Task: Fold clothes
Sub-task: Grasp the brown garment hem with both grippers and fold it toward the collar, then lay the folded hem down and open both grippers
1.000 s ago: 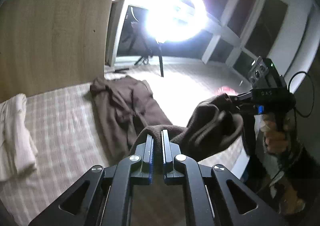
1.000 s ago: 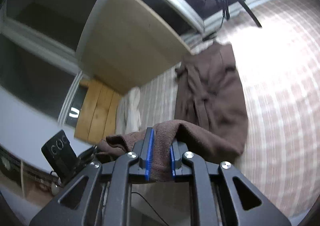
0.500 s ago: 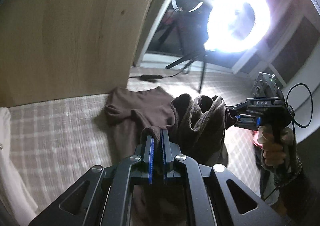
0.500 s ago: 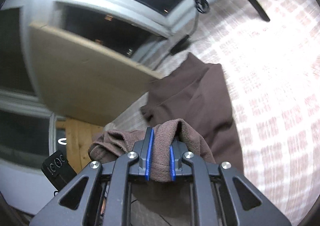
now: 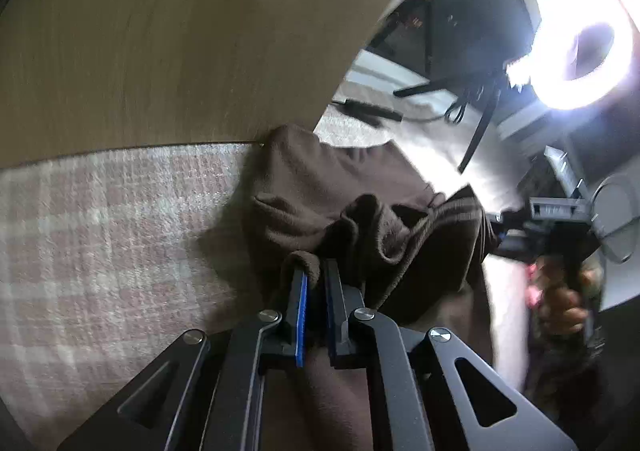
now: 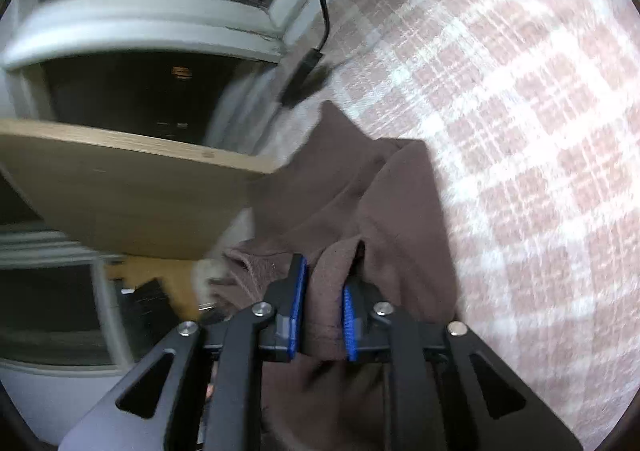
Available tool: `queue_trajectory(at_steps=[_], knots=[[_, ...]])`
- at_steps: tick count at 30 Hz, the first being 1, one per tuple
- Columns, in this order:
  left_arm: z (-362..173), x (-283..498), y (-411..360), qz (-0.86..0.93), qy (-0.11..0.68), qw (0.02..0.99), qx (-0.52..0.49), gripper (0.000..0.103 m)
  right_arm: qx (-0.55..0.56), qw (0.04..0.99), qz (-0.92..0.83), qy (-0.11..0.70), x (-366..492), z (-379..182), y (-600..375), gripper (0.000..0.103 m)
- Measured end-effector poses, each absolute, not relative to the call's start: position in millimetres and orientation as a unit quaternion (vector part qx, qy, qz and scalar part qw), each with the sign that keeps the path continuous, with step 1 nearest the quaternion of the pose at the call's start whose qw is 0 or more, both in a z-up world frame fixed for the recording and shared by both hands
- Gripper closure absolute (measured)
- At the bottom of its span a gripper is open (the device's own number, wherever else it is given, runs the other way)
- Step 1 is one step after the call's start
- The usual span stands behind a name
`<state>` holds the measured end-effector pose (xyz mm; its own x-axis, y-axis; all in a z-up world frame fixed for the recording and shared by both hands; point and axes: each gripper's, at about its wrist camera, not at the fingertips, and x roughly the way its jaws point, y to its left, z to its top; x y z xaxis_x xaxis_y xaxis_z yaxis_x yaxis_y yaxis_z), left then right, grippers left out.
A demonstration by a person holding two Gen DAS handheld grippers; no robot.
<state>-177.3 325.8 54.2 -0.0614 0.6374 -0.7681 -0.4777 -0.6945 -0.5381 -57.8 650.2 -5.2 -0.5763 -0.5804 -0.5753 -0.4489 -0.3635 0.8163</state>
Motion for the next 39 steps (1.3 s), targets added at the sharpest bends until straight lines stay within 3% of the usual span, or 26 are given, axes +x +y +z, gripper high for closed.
queue_trajectory(at_steps=[2,5,7,8,9,13,19,22,23,24,26,32,35,39], knots=[[59.4,-174.1,314.8,0.735,-0.072,0.388,-0.552,0.092,0.432,0.076,-0.706,-0.556,-41.7,9.8,658.3,0.061],[67.2,-169.5,298.4,0.748,-0.075,0.393,-0.529,0.082,0.413,0.078,-0.771,-0.479,-18.6,38.3,662.4,0.058],[72.3,-166.4,287.5,0.757,-0.077,0.397,-0.513,0.053,0.413,0.068,-0.796,-0.437,-12.0,46.5,660.5,0.058],[74.9,-164.8,282.0,0.762,-0.078,0.398,-0.505,0.032,0.412,0.065,-0.808,-0.416,-12.4,48.9,657.1,0.058],[76.7,-165.0,277.3,0.764,-0.082,0.4,-0.499,0.029,0.412,0.062,-0.819,-0.394,-13.5,51.1,653.4,0.058],[77.2,-175.4,267.0,0.76,-0.115,0.413,-0.488,0.029,0.434,0.061,-0.844,-0.308,-39.6,46.7,633.8,0.058],[67.3,-153.3,281.3,0.756,-0.025,0.444,-0.48,0.028,0.466,0.061,-0.848,-0.245,-76.8,22.3,618.8,0.058],[54.8,-159.3,288.9,0.754,-0.027,0.435,-0.491,0.029,0.455,0.061,-0.857,-0.234,-79.9,19.9,611.6,0.058],[53.6,-163.5,289.7,0.755,-0.042,0.435,-0.489,0.034,0.45,0.06,-0.859,-0.235,-79.0,21.1,610.5,0.059],[53.6,-167.7,290.6,0.756,-0.057,0.435,-0.486,0.052,0.446,0.06,-0.861,-0.236,-78.0,22.2,609.4,0.062],[60.7,-170.8,295.9,0.762,-0.058,0.435,-0.475,0.087,0.438,0.059,-0.865,-0.239,-75.9,24.5,607.3,0.089],[99.1,-175.1,322.1,0.778,-0.002,0.446,-0.443,0.09,0.391,0.028,-0.869,-0.304,-44.6,45.3,631.2,0.092],[76.1,-202.4,343.9,0.776,0.031,0.41,-0.478,0.09,0.402,-0.004,-0.851,-0.338,-50.7,23.4,653.9,0.092],[48.9,-217.9,363.5,0.78,0.074,0.365,-0.502,0.086,0.457,-0.034,-0.839,-0.294,-71.4,-7.6,650.2,0.092]])
